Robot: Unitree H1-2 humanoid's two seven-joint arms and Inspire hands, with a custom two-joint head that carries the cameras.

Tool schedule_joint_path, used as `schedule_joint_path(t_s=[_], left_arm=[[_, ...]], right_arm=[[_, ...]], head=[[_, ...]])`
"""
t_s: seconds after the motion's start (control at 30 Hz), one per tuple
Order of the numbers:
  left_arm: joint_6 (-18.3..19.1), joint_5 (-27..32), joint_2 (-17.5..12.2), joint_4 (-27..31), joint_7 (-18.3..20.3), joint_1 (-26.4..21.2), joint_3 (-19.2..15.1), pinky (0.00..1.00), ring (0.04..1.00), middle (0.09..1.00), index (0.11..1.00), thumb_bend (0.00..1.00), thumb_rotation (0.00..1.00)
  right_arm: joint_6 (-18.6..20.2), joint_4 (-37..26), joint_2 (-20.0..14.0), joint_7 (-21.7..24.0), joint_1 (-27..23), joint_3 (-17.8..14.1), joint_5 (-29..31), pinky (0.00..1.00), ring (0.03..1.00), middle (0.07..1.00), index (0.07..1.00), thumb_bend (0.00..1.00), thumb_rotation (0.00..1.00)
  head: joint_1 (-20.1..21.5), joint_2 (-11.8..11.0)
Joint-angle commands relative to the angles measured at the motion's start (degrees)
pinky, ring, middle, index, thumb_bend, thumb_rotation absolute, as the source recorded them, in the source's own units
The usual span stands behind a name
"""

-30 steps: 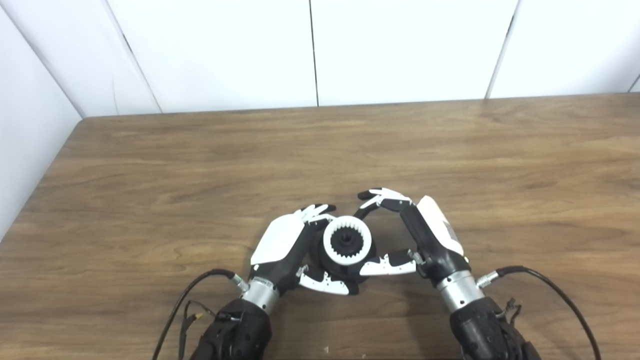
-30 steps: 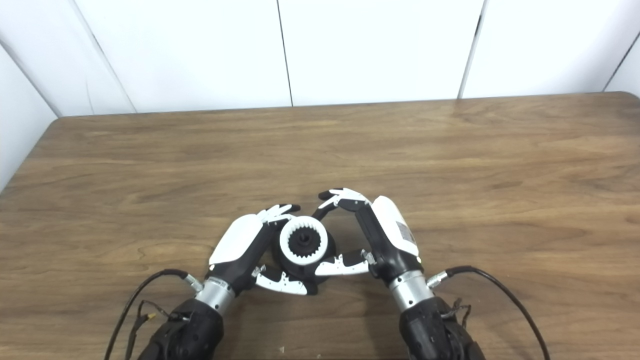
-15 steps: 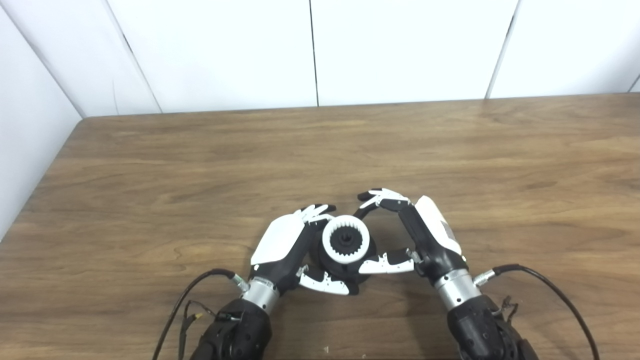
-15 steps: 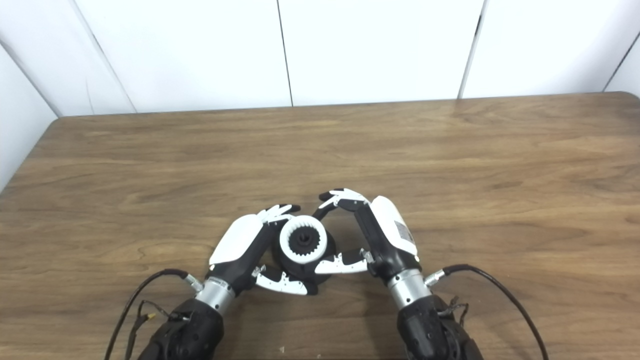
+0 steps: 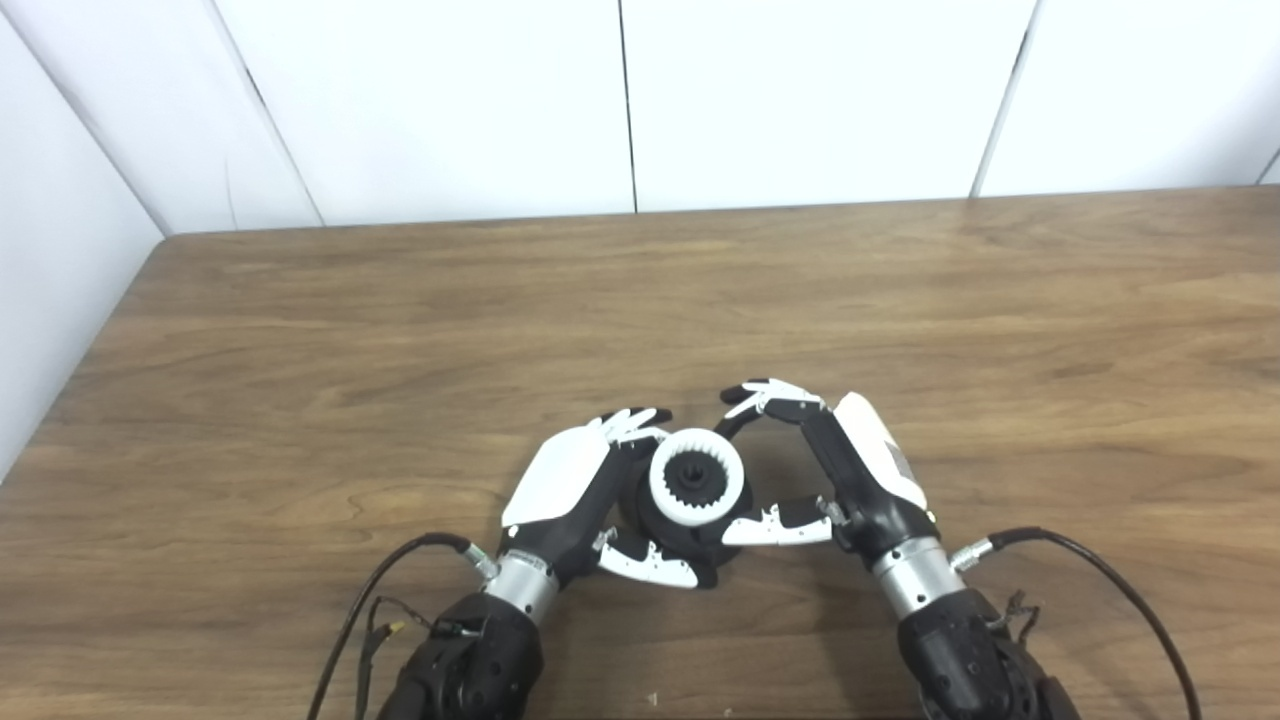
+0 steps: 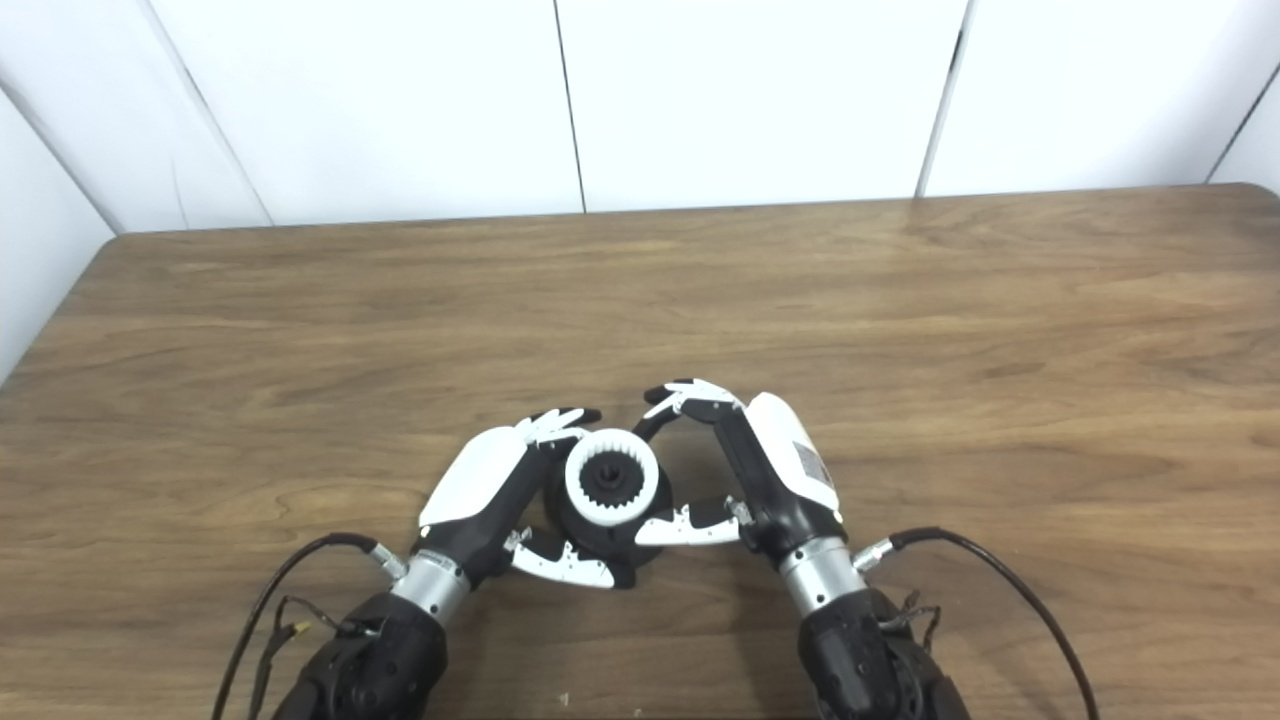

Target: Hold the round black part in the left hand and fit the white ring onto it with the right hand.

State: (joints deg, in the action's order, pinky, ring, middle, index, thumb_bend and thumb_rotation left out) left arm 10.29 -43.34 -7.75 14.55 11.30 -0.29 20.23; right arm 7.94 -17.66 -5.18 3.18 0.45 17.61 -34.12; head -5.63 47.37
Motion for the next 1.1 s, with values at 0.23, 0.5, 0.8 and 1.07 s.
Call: schedule_joint_path(t_s=[0.23,0.5,0.8,1.07], left_arm=[[-0.1,0.3,-0.9,1.5,0.5,-1.5,-0.3,0.98,0.961,0.929,0.574,0.87,0.3],[0.4,0.1,-0.7,1.8,0.8,-1.5,-0.3,0.98,0.963,0.93,0.576,0.87,0.29],[0.5,0.3,-0.7,1.8,0.7,-1.4,-0.3,0.98,0.962,0.927,0.573,0.88,0.28],[0.2,0.2,-0.9,1.9,0.6,-1.3,-0.3,0.98,0.959,0.926,0.573,0.88,0.28]], right_arm=[[3.3,-2.4,-3.2,6.5,-2.4,0.8,-3.3,0.78,0.9,0.867,0.674,0.82,0.37],[4.2,-3.6,-5.4,10.9,-2.7,2.9,-2.8,0.83,0.944,0.959,0.93,1.0,0.55],[4.5,-3.8,-5.6,12.1,-2.9,2.8,-3.2,0.88,0.961,0.972,0.96,1.0,0.55],[4.6,-3.6,-5.4,12.6,-2.8,2.6,-3.0,0.89,0.971,0.978,0.975,1.0,0.55]], head=[[0.1,0.2],[0.1,0.5],[0.1,0.5],[0.3,0.6]])
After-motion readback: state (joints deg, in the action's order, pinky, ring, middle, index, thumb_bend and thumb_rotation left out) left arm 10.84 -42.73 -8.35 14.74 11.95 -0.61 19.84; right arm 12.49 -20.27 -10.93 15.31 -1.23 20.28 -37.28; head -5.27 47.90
